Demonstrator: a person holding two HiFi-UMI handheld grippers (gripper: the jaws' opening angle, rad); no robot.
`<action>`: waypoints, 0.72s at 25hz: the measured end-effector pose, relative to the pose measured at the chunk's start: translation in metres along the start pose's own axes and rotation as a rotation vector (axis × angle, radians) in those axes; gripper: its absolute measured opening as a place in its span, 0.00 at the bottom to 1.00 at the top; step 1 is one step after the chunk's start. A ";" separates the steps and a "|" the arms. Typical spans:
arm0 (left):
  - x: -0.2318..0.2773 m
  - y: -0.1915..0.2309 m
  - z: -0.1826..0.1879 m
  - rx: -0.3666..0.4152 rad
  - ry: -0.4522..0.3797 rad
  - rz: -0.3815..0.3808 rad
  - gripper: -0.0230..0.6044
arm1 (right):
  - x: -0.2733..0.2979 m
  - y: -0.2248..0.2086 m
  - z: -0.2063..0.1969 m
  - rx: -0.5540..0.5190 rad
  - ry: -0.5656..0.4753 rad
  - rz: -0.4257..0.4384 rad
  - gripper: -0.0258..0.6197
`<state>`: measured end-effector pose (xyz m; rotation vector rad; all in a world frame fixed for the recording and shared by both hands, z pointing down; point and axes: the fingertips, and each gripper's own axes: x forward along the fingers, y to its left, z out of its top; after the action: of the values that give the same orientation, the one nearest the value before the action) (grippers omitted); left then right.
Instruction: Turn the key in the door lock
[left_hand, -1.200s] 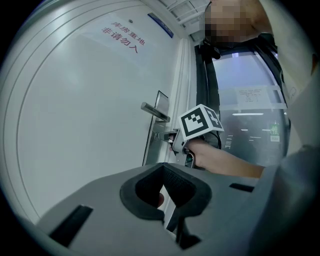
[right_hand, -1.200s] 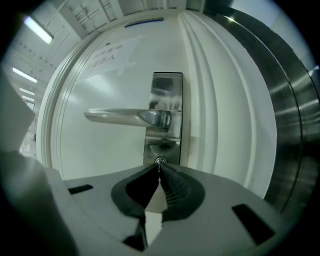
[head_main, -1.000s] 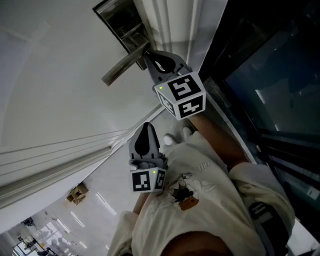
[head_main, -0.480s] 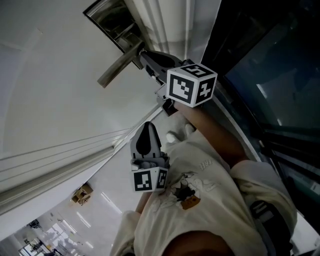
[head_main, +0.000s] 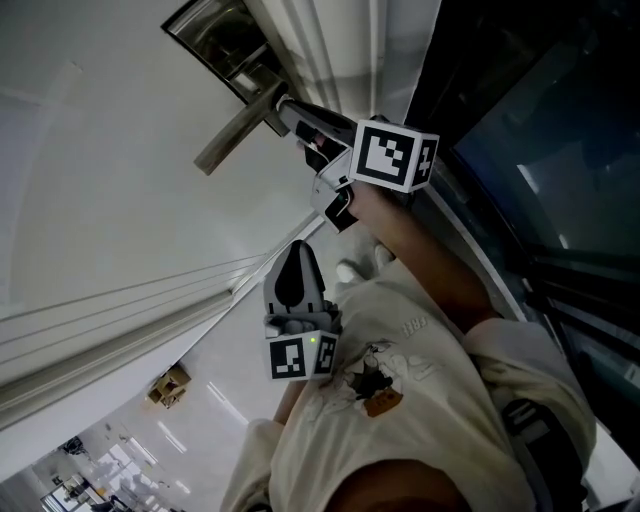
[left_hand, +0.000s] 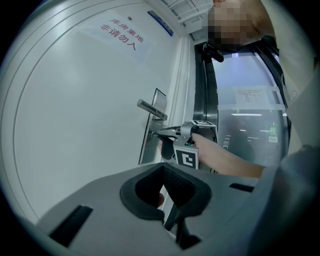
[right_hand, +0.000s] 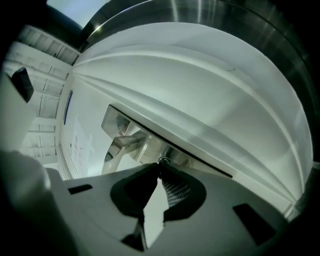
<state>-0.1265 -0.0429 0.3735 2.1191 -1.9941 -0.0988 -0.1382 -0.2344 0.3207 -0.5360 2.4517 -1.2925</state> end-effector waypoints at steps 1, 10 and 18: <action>0.000 0.000 0.000 -0.002 0.002 0.000 0.04 | 0.000 0.000 0.000 0.026 -0.005 0.010 0.09; 0.005 -0.003 0.003 0.005 -0.006 -0.013 0.04 | 0.000 -0.001 0.000 0.154 -0.021 0.036 0.09; 0.008 -0.001 0.003 0.004 -0.002 -0.008 0.05 | 0.000 0.000 0.000 0.112 -0.015 0.042 0.10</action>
<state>-0.1257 -0.0508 0.3716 2.1309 -1.9885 -0.0985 -0.1383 -0.2347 0.3207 -0.4616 2.3488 -1.3943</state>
